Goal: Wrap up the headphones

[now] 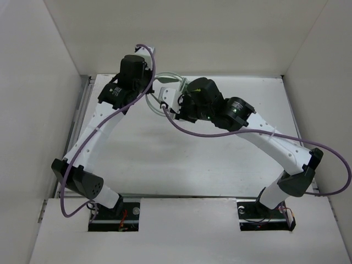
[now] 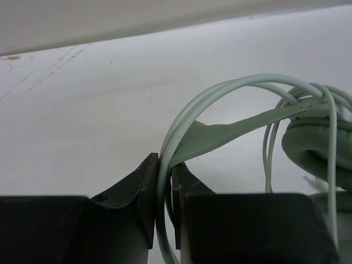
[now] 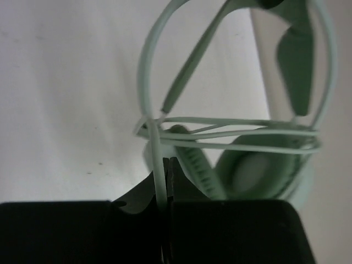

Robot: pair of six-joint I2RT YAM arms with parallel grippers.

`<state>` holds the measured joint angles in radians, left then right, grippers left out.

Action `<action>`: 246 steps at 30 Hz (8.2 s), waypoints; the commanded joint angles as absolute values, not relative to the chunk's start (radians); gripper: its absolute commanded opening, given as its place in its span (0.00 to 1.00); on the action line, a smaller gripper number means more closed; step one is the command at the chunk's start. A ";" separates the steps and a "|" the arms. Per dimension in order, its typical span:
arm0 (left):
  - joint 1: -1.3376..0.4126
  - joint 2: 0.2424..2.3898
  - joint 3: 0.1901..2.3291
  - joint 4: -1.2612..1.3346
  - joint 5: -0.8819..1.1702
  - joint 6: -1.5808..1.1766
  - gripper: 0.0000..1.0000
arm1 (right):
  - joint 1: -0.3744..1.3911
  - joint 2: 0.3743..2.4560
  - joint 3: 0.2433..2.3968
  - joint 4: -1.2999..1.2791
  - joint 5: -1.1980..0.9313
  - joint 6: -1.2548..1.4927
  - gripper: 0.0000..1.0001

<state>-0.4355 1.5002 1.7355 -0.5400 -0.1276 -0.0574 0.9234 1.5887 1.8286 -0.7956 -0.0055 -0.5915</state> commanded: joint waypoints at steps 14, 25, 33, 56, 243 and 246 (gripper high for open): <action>-0.505 1.427 1.667 -0.506 -0.147 0.061 0.00 | 0.958 1.559 1.830 -0.776 0.365 -1.144 0.00; -0.533 1.419 1.690 -0.535 -0.071 0.049 0.00 | 0.914 1.565 1.760 -0.624 0.384 -1.207 0.07; -0.574 1.402 1.684 -0.564 -0.005 0.051 0.00 | 0.855 1.542 1.738 -0.672 0.307 -1.175 0.18; -0.620 1.335 1.612 -0.597 0.109 0.035 0.00 | 0.728 1.474 1.801 -0.931 -0.049 -1.141 0.30; 0.417 1.137 1.164 -0.446 0.141 0.146 1.00 | -0.743 0.729 0.983 -0.873 -0.247 -0.157 1.00; 0.389 1.134 1.149 -0.442 0.129 0.150 1.00 | -0.745 0.706 0.911 -0.783 -0.229 -0.155 1.00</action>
<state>0.4103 1.1675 1.1667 -0.4908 0.1707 0.1204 -0.7391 0.7242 0.9588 -0.8974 -0.2779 -0.1467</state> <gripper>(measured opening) 0.997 0.999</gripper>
